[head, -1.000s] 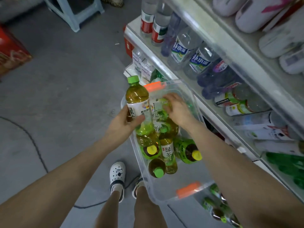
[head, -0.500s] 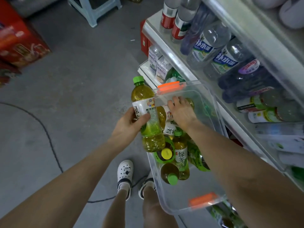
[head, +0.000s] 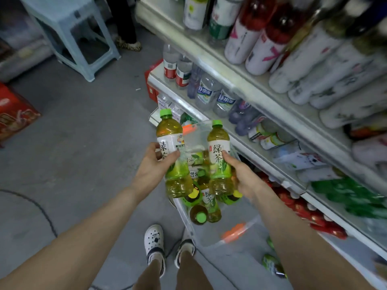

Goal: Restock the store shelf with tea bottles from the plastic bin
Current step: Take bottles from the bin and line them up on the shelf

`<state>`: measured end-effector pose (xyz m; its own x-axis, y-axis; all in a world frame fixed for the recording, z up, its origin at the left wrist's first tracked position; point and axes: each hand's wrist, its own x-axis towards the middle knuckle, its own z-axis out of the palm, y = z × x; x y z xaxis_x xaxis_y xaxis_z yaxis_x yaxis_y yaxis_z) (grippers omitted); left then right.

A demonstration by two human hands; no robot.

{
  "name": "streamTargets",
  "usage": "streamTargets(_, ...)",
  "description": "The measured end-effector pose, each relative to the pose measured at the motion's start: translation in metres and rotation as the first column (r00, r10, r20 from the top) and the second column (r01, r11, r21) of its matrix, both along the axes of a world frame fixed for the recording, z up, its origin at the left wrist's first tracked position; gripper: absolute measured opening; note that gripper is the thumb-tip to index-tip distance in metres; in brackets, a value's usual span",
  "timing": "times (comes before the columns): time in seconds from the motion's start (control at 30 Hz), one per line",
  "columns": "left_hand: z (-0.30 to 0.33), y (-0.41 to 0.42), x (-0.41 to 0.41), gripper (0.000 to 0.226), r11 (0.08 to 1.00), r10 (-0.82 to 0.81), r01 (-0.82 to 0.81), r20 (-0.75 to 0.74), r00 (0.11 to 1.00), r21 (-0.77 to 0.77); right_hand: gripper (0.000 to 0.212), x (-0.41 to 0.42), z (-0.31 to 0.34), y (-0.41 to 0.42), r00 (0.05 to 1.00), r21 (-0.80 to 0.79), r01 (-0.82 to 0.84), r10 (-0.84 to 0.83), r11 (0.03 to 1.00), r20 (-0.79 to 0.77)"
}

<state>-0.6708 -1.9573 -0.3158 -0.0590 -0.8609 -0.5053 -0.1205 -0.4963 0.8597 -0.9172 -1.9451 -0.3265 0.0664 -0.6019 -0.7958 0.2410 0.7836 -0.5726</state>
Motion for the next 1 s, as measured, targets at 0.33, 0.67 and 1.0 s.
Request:
streamTargets(0.33, 0.114, -0.006, -0.029, 0.069, 0.939, -0.309, 0.309, 0.02, 0.951, -0.154, 0.055, -0.002, 0.151, 0.051, 0.971, -0.381, 0.213, -0.239, 0.9, -0.021)
streamTargets(0.67, 0.239, -0.01, -0.08, 0.059, 0.741, -0.413, 0.458, 0.204, 0.887, -0.492, 0.052, -0.043, 0.308, 0.086, 0.712, -0.727, -0.007, -0.507, 0.687, -0.486)
streamTargets(1.0, 0.38, -0.013, -0.14, 0.065, 0.506, -0.442, 0.441, 0.216, 0.871, -0.741, 0.066, -0.078, 0.465, 0.112, 0.48, -0.797, -0.183, -0.655, 0.576, -0.583)
